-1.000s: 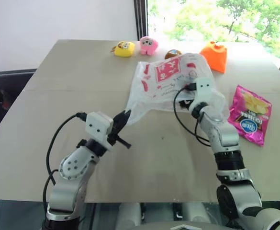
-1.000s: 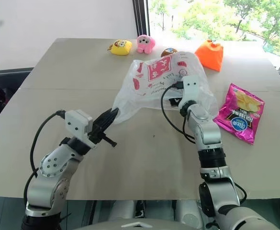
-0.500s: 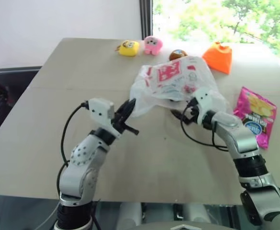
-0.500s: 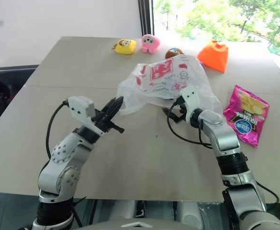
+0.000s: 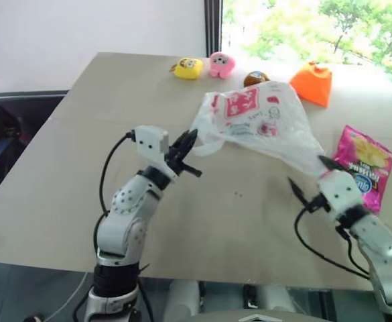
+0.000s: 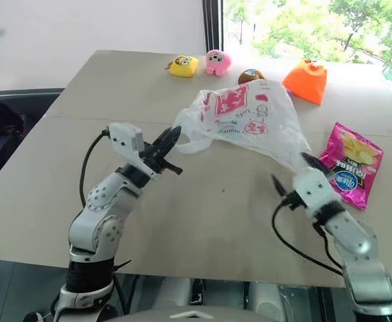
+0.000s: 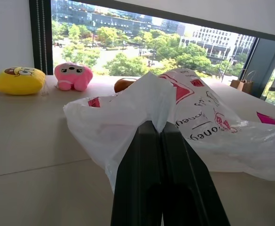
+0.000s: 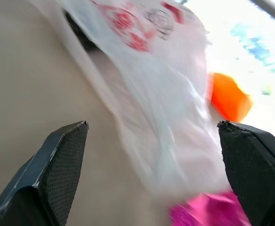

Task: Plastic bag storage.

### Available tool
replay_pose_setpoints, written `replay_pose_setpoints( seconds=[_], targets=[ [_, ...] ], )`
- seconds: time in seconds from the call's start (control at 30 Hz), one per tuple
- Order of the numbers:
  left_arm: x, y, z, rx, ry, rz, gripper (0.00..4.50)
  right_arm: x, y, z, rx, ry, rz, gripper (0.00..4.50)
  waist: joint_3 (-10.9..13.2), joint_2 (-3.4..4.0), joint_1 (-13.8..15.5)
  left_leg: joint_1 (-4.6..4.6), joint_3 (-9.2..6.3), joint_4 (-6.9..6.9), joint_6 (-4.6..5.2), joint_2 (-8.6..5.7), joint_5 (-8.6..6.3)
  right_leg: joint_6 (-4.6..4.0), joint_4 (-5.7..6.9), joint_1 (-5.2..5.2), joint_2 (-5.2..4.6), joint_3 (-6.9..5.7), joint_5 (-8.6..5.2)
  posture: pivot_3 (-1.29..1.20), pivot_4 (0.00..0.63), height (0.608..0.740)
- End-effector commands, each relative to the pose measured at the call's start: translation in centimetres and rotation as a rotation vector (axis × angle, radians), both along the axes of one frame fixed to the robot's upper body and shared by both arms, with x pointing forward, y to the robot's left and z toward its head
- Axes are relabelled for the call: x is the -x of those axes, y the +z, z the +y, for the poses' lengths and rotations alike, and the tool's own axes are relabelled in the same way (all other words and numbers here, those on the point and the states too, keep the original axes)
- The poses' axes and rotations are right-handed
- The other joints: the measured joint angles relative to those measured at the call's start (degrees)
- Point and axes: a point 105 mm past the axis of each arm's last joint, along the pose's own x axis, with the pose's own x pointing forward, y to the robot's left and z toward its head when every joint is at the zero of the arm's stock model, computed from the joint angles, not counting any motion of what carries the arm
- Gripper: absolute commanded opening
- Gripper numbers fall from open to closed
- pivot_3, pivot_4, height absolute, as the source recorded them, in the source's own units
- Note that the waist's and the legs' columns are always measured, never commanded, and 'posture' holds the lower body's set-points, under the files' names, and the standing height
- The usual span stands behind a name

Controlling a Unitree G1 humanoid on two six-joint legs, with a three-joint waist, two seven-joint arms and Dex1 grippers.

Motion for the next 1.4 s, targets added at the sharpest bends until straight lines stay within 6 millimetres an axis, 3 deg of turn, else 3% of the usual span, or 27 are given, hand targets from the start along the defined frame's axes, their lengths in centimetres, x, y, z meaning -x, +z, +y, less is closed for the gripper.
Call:
replay_pose_setpoints(
  seconds=[0.03, 0.23, 0.37, 0.7, 0.83, 1.03, 1.07, 1.17, 1.2, 1.27, 1.4],
  targets=[
    [0.3, 1.3, -0.3, 0.010, -0.001, -0.063, 0.00, 0.3, 0.1, -3.7, 0.119, -0.136, -0.070, 4.46, 0.00, 0.00, -0.14, 0.03, 0.04, 0.00, -0.01, 0.00, 0.01, 0.00, 0.01, 0.01, 0.00, 0.02, 0.00, 0.00, 0.150, 0.740],
    [1.2, 0.9, 0.0, 0.003, 0.001, -0.068, 0.00, -0.4, -3.4, -5.2, 0.178, -0.142, 0.140, 4.46, 0.02, -0.01, -0.38, 0.83, 0.26, -0.21, -0.02, 0.06, 0.00, -0.03, 0.01, 0.56, 0.08, 0.23, -0.03, 0.00, 0.150, 0.740],
    [1.6, 0.9, 0.5, 0.005, 0.021, -0.076, 0.00, -0.7, -3.5, -4.9, 0.195, -0.121, 0.178, 4.46, 0.02, -0.01, -0.33, 0.83, 0.16, -0.19, -0.01, 0.07, 0.00, -0.02, 0.01, 0.56, 0.08, 0.26, -0.02, 0.00, 0.150, 0.740],
    [2.5, -0.1, 0.2, -0.009, 0.008, -0.069, 0.00, -4.8, -5.1, -10.4, 0.342, -0.410, 0.213, 4.46, -0.03, -0.14, -0.16, 1.08, 0.20, -0.05, 0.01, 0.05, 0.00, -0.02, -0.02, 0.85, 0.06, 0.36, -0.02, 0.00, 0.150, 0.740],
    [2.5, 0.0, 0.7, -0.010, 0.023, -0.073, 0.00, -5.8, -4.8, -11.1, 0.356, -0.449, 0.197, 4.46, -0.06, -0.22, 0.02, 1.09, 0.24, -0.05, 0.02, 0.05, 0.00, -0.03, -0.02, 0.93, 0.04, 0.25, -0.02, 0.00, 0.150, 0.740],
    [2.3, 0.1, 1.2, -0.009, 0.055, -0.077, 0.00, -6.1, -4.8, -12.9, 0.332, -0.521, 0.209, 1.83, -0.06, -0.22, 0.03, 1.01, 0.22, -0.06, 0.02, 0.04, 0.00, -0.03, -0.09, 0.91, 0.02, 0.22, -0.02, 0.00, 0.150, 0.740],
    [2.3, 0.0, 1.2, -0.010, 0.056, -0.077, 0.00, -6.1, -4.7, -13.2, 0.321, -0.533, 0.206, 1.13, -0.06, -0.21, 0.01, 1.00, 0.21, -0.07, 0.02, 0.04, 0.00, -0.03, -0.09, 0.91, 0.02, 0.20, -0.02, 0.00, 0.150, 0.740],
    [2.3, 0.0, 1.2, -0.011, 0.057, -0.077, 0.00, -6.1, -4.4, -13.7, 0.302, -0.557, 0.189, 0.06, -0.07, -0.21, -0.16, 1.00, 0.21, -0.10, 0.02, 0.05, 0.00, -0.03, -0.10, 0.90, 0.02, 0.21, -0.02, 0.00, 0.150, 0.740],
    [2.3, 0.0, 1.2, -0.012, 0.057, -0.077, 0.00, -6.1, -4.2, -13.8, 0.298, -0.561, 0.179, 0.06, -0.07, -0.21, -0.13, 1.01, 0.21, -0.09, 0.02, 0.05, 0.00, -0.03, -0.10, 0.90, 0.02, 0.21, -0.02, 0.00, 0.150, 0.740],
    [2.2, 0.0, 1.1, -0.014, 0.054, -0.078, 0.00, -6.5, -2.1, -13.7, 0.275, -0.554, 0.070, 0.06, -0.06, -0.21, -0.11, 1.01, 0.21, -0.09, 0.02, 0.04, 0.00, -0.02, -0.10, 0.90, 0.02, 0.21, -0.02, 0.00, 0.150, 0.740],
    [2.0, 0.1, 0.9, -0.020, 0.040, -0.081, 0.00, -7.7, 4.1, -11.0, 0.055, -0.381, -0.180, 0.06, 0.05, -0.03, -0.48, 0.96, 0.23, -0.10, 0.02, 0.04, 0.00, -0.02, -0.09, 0.81, 0.02, 0.28, -0.02, 0.00, 0.150, 0.740]
  ],
)
